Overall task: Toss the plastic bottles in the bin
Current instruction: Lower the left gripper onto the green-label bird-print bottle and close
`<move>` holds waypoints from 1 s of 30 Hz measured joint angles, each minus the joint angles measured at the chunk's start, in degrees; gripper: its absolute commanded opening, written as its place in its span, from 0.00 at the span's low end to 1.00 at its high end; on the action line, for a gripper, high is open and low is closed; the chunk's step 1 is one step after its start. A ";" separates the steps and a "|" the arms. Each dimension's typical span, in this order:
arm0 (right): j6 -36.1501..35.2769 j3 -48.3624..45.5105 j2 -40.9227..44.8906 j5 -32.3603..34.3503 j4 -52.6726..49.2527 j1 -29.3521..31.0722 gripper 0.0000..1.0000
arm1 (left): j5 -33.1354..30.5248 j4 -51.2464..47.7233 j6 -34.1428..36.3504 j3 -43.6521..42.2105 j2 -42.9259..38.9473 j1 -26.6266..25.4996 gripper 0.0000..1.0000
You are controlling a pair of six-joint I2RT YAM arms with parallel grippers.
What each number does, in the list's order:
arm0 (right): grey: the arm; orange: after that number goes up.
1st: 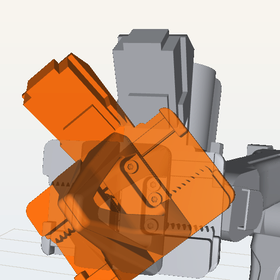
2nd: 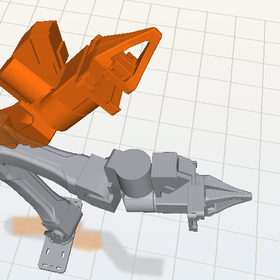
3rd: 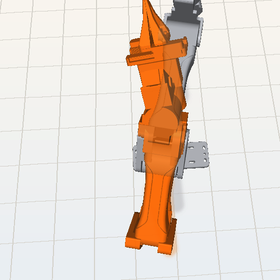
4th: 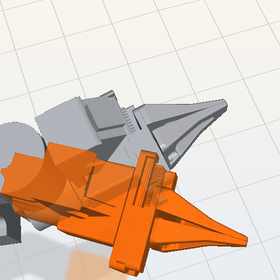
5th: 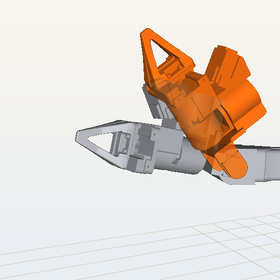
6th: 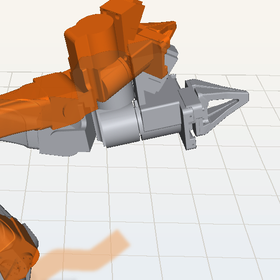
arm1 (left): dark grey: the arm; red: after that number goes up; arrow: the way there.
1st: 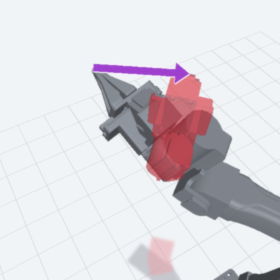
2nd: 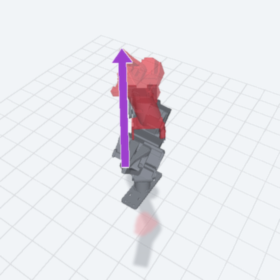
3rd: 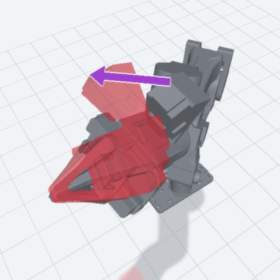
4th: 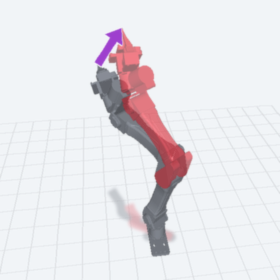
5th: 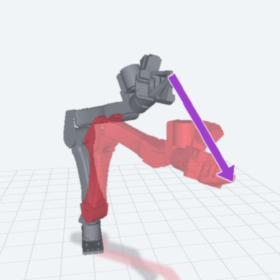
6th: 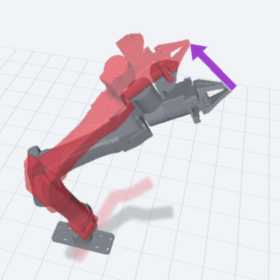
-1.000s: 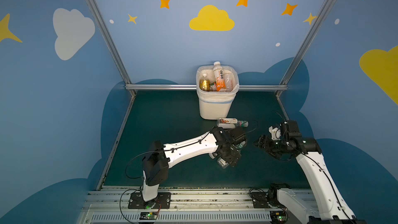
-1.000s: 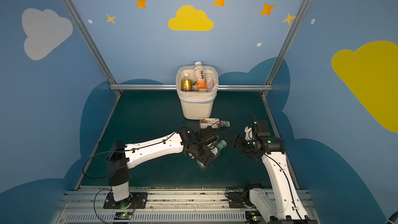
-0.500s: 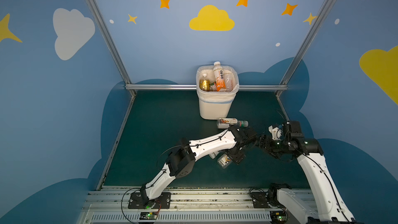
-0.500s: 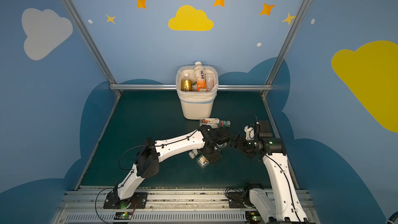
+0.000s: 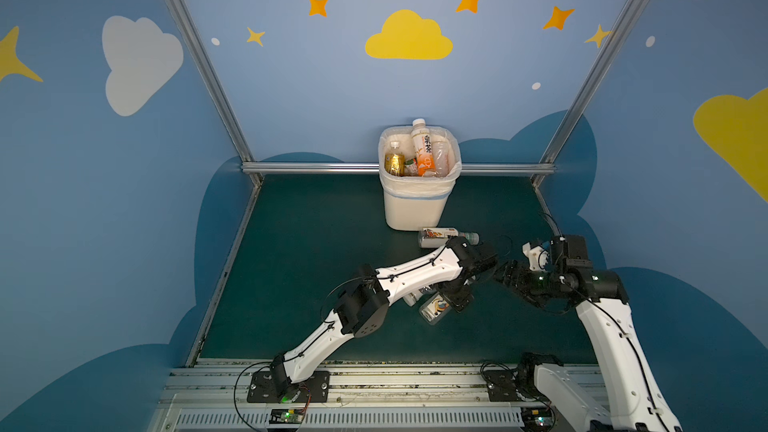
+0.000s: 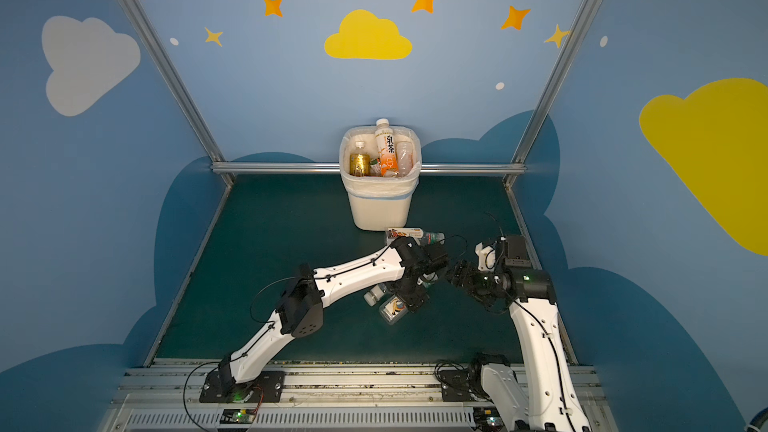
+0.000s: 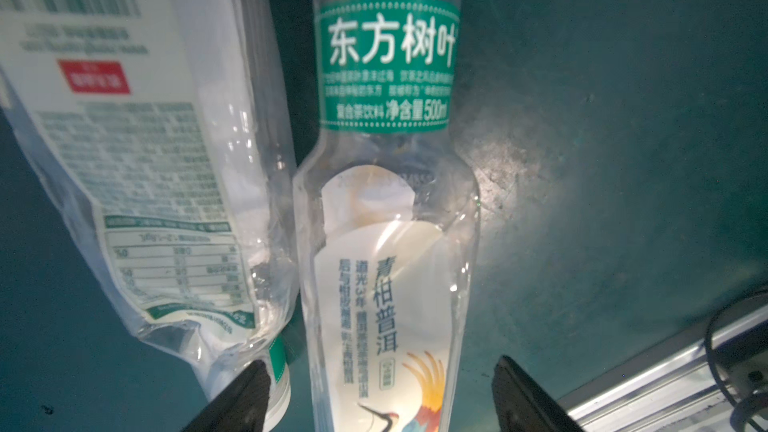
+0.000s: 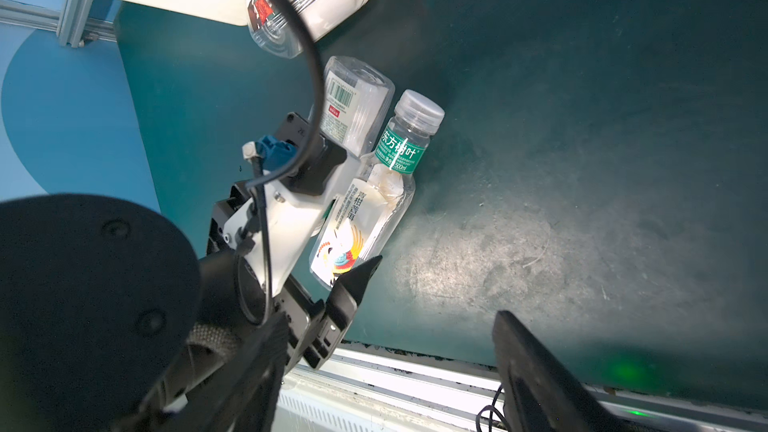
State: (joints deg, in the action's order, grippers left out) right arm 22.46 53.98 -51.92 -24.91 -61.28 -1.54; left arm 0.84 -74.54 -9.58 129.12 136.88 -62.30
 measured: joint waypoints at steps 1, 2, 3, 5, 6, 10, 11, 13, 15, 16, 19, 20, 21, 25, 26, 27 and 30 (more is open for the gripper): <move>-0.28 0.00 0.00 -0.07 -0.04 -0.28 0.79 | 0.26 0.04 0.00 0.00 0.00 0.26 0.85; -0.44 0.00 0.00 -0.11 -0.09 -0.46 0.79 | 0.59 0.09 0.00 0.00 0.00 0.50 0.84; -0.59 0.00 0.00 -0.24 -0.11 -0.70 0.79 | 0.94 0.11 0.00 0.00 0.02 0.70 0.84; -0.90 0.00 -0.02 -0.42 -0.17 -1.20 0.79 | 1.57 0.15 0.02 0.02 0.02 0.96 0.84; -1.05 0.00 -0.02 -0.55 -0.24 -1.46 0.79 | 1.92 0.15 0.04 0.07 0.07 1.09 0.83; -1.88 0.00 -0.31 -1.27 -0.31 -2.34 0.79 | 3.21 0.42 0.17 0.20 0.46 1.18 0.83; -1.99 0.00 -0.33 -1.38 -0.31 -2.51 0.79 | 3.43 0.48 0.17 0.33 0.72 1.16 0.83; -2.23 0.00 -0.35 -1.64 -0.31 -2.93 0.79 | 3.80 0.74 0.20 0.33 1.22 1.11 0.82; -2.64 0.00 -0.37 -1.97 -0.33 -3.37 0.79 | 4.07 0.92 0.20 0.44 1.81 1.07 0.82; -2.91 0.00 -0.44 -2.16 -0.33 -3.56 0.79 | 4.15 1.05 0.20 0.44 2.10 1.05 0.82; -3.50 0.00 -0.74 -2.58 -0.37 -4.11 0.79 | 4.33 1.07 0.20 1.36 3.52 1.03 0.80; -3.67 0.00 -0.85 -2.69 -0.42 -4.37 0.79 | 4.39 1.11 0.17 1.86 4.15 1.03 0.78; -3.85 0.00 -0.92 -2.82 -0.46 -4.57 0.79 | 4.48 1.14 0.17 2.38 4.79 1.03 0.76; -4.57 0.00 -1.25 -3.50 -0.59 -5.35 0.79 | 4.46 1.25 0.17 3.54 6.32 1.03 0.71; -4.79 0.00 -1.36 -3.69 -0.68 -5.57 0.79 | 4.44 1.27 0.17 3.87 6.56 1.03 0.69; -4.94 0.00 -1.44 -3.82 -0.72 -5.73 0.79 | 4.39 1.36 0.15 4.07 6.67 1.03 0.66; -5.38 0.00 -1.55 -4.28 -0.85 -6.21 0.79 | 4.26 1.60 0.02 4.20 6.64 1.07 0.63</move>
State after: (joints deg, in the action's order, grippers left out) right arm 17.08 53.98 -53.47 -29.19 -62.13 -7.75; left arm 5.10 -72.95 -9.56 133.32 143.52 -61.23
